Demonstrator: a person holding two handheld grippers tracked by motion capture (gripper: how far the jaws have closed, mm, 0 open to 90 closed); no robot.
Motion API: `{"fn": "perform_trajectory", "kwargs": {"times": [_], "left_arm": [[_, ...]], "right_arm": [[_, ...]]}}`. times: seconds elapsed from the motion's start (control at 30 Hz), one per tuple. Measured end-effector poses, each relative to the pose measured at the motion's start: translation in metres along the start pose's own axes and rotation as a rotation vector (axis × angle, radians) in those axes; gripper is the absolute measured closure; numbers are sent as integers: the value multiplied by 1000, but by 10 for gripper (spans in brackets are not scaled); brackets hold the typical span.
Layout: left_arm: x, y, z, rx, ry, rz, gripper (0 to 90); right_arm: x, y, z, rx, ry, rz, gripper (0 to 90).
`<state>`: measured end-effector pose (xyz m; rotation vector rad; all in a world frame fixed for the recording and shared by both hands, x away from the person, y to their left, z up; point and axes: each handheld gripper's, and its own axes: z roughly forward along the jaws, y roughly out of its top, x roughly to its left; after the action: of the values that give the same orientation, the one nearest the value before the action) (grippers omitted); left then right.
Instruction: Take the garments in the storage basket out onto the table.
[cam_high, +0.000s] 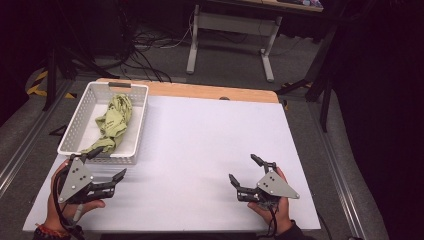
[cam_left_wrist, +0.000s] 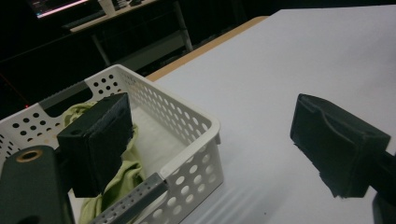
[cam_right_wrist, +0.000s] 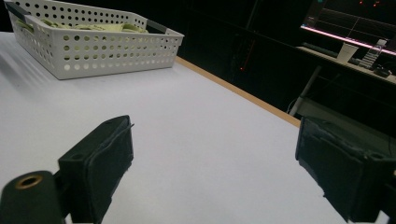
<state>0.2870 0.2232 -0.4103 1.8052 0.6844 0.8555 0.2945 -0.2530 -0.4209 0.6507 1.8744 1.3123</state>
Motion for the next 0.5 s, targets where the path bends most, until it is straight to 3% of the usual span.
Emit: {"fn": "perform_trajectory", "kwargs": {"times": [0.23,0.3,0.5], "left_arm": [[5,-2,2,35,2,-11,141],[6,0,5,75,16,-2,147],[19,8,13,127,38,-27,149]], "right_arm": [[1,-1,2,13,4,-3,116],[3,-2,3,25,8,-16,117],[7,-5,8,53,28,-38,117]]}}
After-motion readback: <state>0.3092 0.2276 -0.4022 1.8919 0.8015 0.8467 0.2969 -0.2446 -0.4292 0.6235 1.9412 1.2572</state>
